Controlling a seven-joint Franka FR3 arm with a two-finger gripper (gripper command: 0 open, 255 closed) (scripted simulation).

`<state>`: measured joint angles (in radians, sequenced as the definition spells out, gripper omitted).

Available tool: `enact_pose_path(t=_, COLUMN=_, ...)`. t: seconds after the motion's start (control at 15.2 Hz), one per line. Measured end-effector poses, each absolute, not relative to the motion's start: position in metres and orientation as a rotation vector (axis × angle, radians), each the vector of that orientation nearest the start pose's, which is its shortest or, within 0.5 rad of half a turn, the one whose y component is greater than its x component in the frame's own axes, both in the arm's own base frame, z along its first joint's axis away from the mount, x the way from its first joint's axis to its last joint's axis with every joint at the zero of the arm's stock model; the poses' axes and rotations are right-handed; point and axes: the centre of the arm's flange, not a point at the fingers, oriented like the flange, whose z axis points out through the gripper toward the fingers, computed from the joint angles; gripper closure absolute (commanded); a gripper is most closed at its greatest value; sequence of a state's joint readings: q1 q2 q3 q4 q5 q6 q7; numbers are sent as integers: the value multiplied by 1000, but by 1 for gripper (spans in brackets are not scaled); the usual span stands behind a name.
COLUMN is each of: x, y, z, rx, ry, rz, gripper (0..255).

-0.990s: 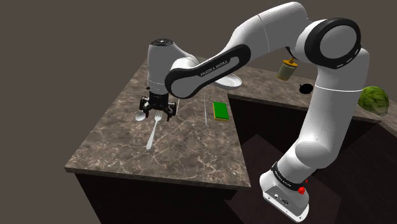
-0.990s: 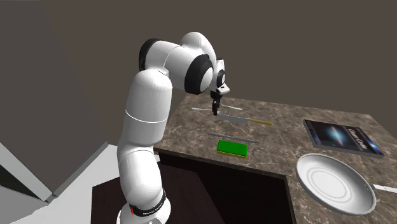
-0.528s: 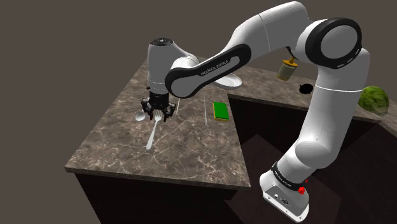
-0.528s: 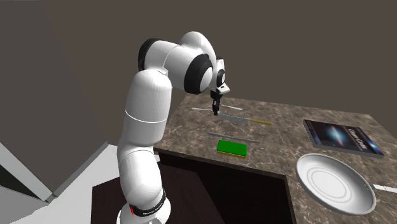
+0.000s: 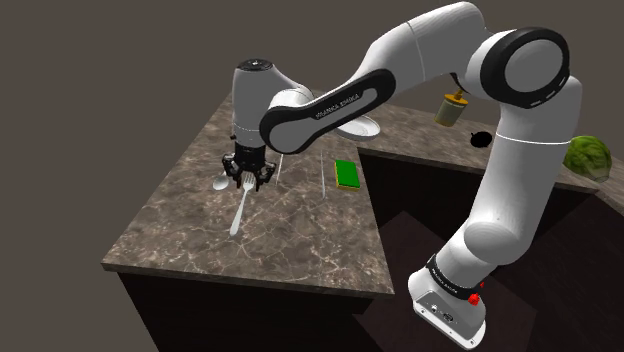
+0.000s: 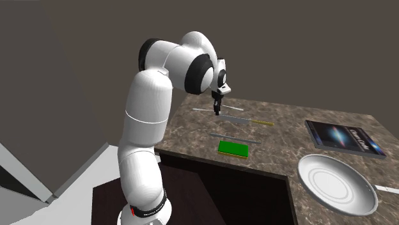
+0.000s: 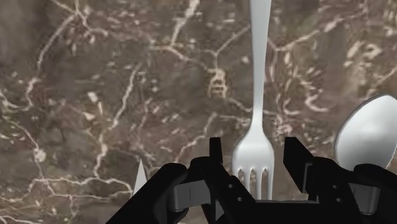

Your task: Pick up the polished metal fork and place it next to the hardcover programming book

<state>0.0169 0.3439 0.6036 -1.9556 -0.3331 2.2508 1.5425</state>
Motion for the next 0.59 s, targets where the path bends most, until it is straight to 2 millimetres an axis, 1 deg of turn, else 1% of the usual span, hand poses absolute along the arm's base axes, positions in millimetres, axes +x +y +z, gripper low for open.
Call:
enact_pose_path(t=0.26, x=512, y=334, z=343, rx=-2932, ry=1143, rz=-108, gripper=255)
enact_pose_path(t=0.59, x=511, y=333, z=370, rx=-2931, ry=1142, rz=-107, gripper=255)
